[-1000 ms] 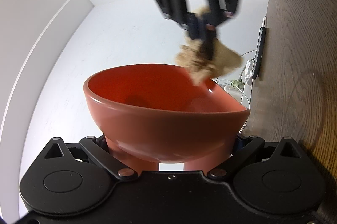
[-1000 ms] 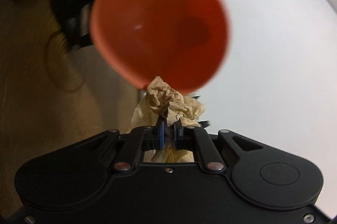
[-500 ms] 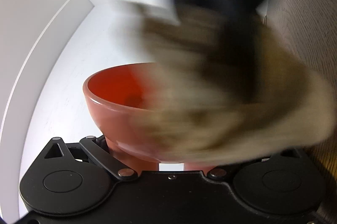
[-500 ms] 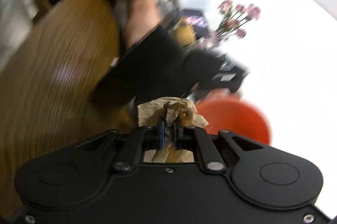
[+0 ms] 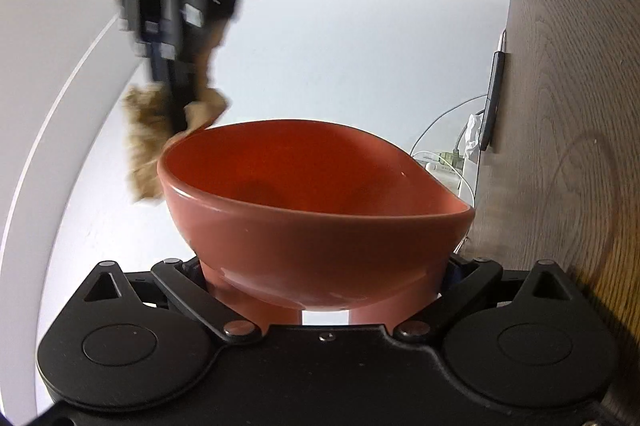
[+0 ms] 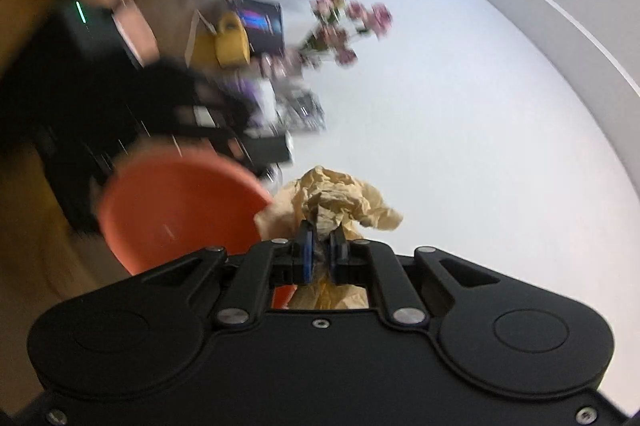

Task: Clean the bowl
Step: 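Scrub the bowl interior with the cloth in the right tool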

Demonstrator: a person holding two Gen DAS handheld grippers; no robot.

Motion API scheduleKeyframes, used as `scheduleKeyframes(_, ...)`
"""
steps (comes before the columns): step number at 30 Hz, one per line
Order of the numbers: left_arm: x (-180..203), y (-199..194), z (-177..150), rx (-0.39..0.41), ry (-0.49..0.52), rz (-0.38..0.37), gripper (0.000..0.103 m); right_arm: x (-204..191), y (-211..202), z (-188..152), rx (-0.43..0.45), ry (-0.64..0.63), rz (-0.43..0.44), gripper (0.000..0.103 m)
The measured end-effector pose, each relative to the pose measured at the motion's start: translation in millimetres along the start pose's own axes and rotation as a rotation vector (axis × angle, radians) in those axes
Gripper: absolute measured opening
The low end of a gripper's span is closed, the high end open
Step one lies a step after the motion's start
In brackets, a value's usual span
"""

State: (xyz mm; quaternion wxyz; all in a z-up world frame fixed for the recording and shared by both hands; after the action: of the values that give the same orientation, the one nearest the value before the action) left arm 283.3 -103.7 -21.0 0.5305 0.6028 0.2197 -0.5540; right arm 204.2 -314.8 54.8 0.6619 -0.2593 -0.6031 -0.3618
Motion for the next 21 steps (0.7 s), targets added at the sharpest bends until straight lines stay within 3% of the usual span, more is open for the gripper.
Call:
scheduleKeyframes(5, 0.4, 0.5, 0.6, 0.000, 0.000, 0.000, 0.098, -19.9, -18.0, -47.8, -0.088, 0.021, 0.025, 0.009)
scheduleKeyframes(10, 0.7, 0.8, 1.1, 0.000, 0.000, 0.000, 0.098, -59.1, -20.1, -78.0, -0.165, 0.032, 0.132, 0.009)
scheduleKeyframes(16, 1.0, 1.2, 1.8, 0.000, 0.000, 0.000, 0.098, -115.2, -39.4, -70.3, -0.145, 0.022, 0.297, 0.009)
scheduleKeyframes(21, 1.2, 1.5, 2.3, 0.000, 0.000, 0.000, 0.098, -134.8, -61.9, -42.5, -0.081, 0.028, 0.352, 0.009)
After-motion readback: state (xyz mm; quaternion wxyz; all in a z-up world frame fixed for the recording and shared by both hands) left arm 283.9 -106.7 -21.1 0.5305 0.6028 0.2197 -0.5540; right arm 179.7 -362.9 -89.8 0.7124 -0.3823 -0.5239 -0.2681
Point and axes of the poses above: each gripper's, at about its wrist camera, not at the fingertips, and y roughly the way its jaws point, x to its right, z to its top, the point moved 10 cm from there along y, roughly the way its jaws point, and after that the axes turned 4 degrees about x, right-handed, at the moved point
